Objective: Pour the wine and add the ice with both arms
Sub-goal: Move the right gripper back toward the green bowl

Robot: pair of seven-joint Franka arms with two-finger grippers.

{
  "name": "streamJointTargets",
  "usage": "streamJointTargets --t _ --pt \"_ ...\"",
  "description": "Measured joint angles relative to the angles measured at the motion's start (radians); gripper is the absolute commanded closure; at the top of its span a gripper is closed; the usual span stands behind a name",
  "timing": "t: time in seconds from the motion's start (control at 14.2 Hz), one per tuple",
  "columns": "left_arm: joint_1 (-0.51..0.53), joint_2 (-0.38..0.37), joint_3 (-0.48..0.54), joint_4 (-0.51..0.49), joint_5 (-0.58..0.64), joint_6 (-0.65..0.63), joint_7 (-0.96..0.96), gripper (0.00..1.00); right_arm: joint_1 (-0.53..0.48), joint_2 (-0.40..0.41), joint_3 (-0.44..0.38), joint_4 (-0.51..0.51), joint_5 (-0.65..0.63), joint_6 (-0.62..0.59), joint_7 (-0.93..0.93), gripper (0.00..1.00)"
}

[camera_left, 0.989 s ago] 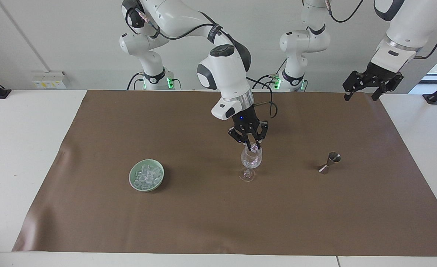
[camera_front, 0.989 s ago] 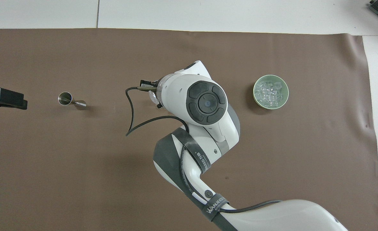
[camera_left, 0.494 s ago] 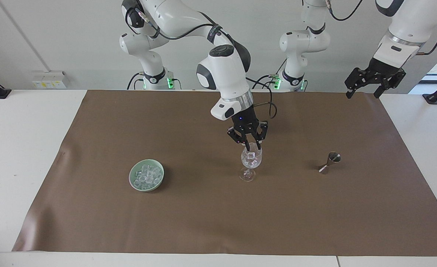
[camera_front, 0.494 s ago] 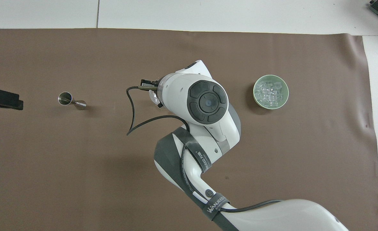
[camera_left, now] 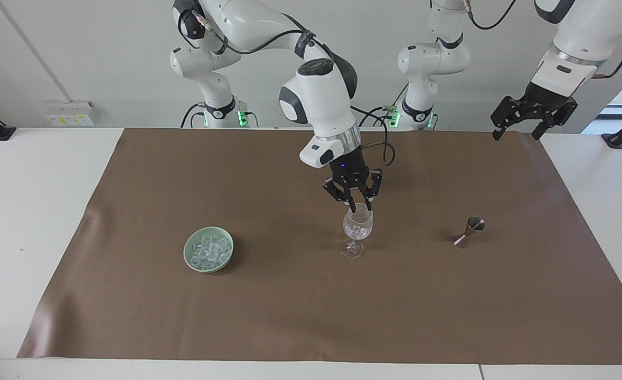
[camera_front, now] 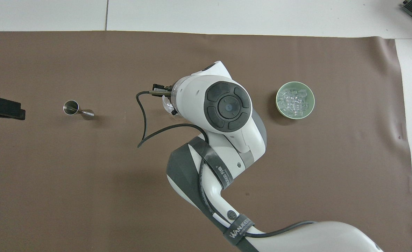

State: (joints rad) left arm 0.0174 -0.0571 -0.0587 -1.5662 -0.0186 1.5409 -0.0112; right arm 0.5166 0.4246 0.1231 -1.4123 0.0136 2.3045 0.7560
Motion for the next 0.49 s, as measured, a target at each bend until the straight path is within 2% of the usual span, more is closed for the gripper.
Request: streamJointTargets --t 0.21,0.28,0.42,0.49 --pt "0.0 0.0 0.0 0.0 0.0 0.0 0.0 0.0 -0.018 -0.058 -0.009 0.046 -0.02 -0.08 -0.02 0.46" --pt "0.0 0.0 0.0 0.0 0.0 0.0 0.0 0.0 -0.038 -0.088 -0.011 0.046 -0.024 -0.12 -0.052 0.38" --pt "0.0 0.0 0.0 0.0 0.0 0.0 0.0 0.0 -0.101 -0.14 -0.014 0.045 -0.024 -0.236 -0.152 0.3" --pt "0.0 0.0 0.0 0.0 0.0 0.0 0.0 0.0 -0.137 -0.16 -0.016 0.044 -0.024 -0.297 -0.206 0.22"
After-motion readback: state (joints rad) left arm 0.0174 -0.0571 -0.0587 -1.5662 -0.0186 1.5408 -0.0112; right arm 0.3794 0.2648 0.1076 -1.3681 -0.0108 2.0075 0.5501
